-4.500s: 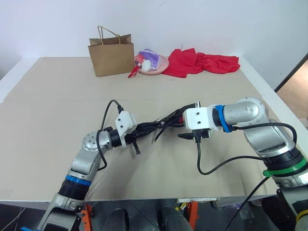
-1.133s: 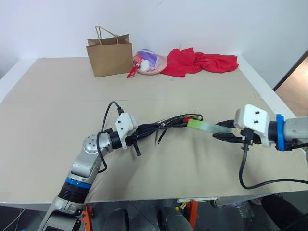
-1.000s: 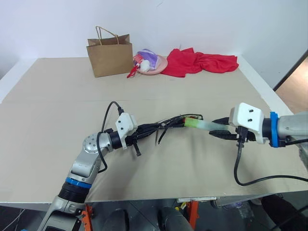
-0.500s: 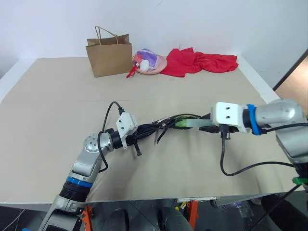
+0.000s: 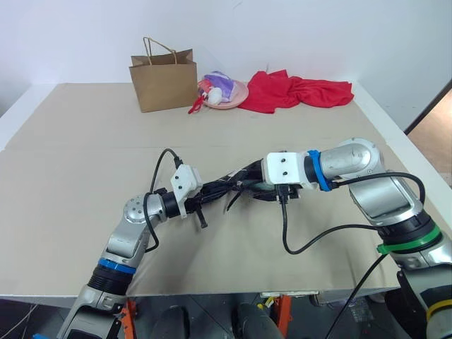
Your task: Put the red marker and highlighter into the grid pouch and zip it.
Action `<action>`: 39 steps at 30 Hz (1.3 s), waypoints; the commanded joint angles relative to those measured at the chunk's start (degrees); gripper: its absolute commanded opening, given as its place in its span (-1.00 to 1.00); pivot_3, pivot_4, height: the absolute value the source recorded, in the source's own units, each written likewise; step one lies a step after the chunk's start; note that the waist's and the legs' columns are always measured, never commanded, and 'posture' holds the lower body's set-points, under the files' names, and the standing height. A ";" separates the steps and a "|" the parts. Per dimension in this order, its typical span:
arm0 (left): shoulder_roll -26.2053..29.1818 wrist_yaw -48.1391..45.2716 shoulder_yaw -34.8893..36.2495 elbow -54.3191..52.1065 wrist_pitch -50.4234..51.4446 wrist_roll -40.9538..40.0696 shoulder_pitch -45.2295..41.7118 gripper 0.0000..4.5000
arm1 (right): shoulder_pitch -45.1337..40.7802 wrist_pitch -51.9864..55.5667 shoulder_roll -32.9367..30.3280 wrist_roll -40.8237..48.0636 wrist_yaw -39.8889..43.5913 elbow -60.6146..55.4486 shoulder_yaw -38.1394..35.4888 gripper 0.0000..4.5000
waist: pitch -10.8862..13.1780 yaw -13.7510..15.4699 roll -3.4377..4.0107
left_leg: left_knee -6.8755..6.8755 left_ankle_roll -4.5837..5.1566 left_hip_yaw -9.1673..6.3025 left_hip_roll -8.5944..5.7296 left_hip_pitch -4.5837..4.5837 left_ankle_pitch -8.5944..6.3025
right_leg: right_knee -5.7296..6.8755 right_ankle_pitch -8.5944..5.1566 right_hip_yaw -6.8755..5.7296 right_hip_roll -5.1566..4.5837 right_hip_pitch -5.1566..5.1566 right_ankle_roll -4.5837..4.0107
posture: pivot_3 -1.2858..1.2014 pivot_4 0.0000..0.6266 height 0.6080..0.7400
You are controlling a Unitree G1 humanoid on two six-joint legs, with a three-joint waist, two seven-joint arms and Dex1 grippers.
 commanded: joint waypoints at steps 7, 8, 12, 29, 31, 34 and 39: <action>-0.21 -0.18 0.26 -1.82 -1.40 -0.39 -0.81 -1.00 | 2.34 5.02 -5.11 9.30 -0.72 -0.60 -16.24 0.79 | 0.00 0.02 0.00 | 0.00 0.00 -0.01 0.01 0.00 0.00 | 0.01 0.00 -0.02 0.01 0.00 -0.01 | 0.03 -0.52 1.00; -0.22 -0.15 0.24 -1.92 -1.37 -0.37 -0.74 -1.00 | 3.17 6.28 -5.11 11.15 -0.63 -1.45 -17.80 0.79 | 0.00 0.02 0.00 | -0.01 0.00 -0.03 0.01 0.00 0.00 | 0.01 -0.01 -0.03 0.01 0.02 -0.02 | 0.03 -0.52 1.00; -0.27 -0.11 0.16 -2.12 -1.26 -0.31 -0.40 -1.00 | 11.02 18.82 -4.35 26.20 0.35 -10.46 -27.68 0.79 | 0.00 0.04 0.00 | -0.03 0.01 -0.06 0.01 0.01 -0.01 | 0.02 -0.02 -0.04 0.02 0.03 -0.04 | 0.03 -0.52 1.00; 0.19 3.09 1.44 -0.15 -0.05 0.82 -1.59 -1.00 | 26.21 38.17 11.30 34.89 -29.80 -19.81 -20.02 0.79 | -0.05 -0.21 -0.07 | 0.05 -0.12 -0.20 0.06 0.06 0.15 | 0.08 -0.07 -0.14 0.12 0.10 0.26 | 0.03 -0.52 1.00; 0.36 3.08 1.48 0.11 -0.01 0.84 -1.72 -1.00 | 24.13 39.10 14.42 34.03 -33.31 -17.99 -18.82 0.79 | -0.05 -0.24 -0.08 | 0.05 -0.13 -0.19 0.06 0.06 0.16 | 0.08 -0.06 -0.14 0.12 0.09 0.25 | 0.03 -0.52 1.00; 0.51 2.95 1.48 0.41 0.00 0.82 -1.89 -1.00 | 21.08 40.67 18.34 34.56 -35.80 -17.66 -17.30 0.79 | -0.05 -0.21 -0.07 | 0.05 -0.14 -0.18 0.06 0.04 0.16 | 0.08 -0.05 -0.13 0.11 0.07 0.26 | 0.03 -0.52 1.00; 0.47 3.00 1.49 1.09 -0.26 0.88 -2.31 -1.00 | 18.20 42.96 22.50 35.21 -38.56 -17.91 -16.20 0.79 | -0.05 -0.16 -0.08 | 0.00 -0.15 -0.31 0.05 -0.03 0.16 | 0.07 -0.07 -0.24 0.10 0.06 0.16 | 0.03 -0.52 1.00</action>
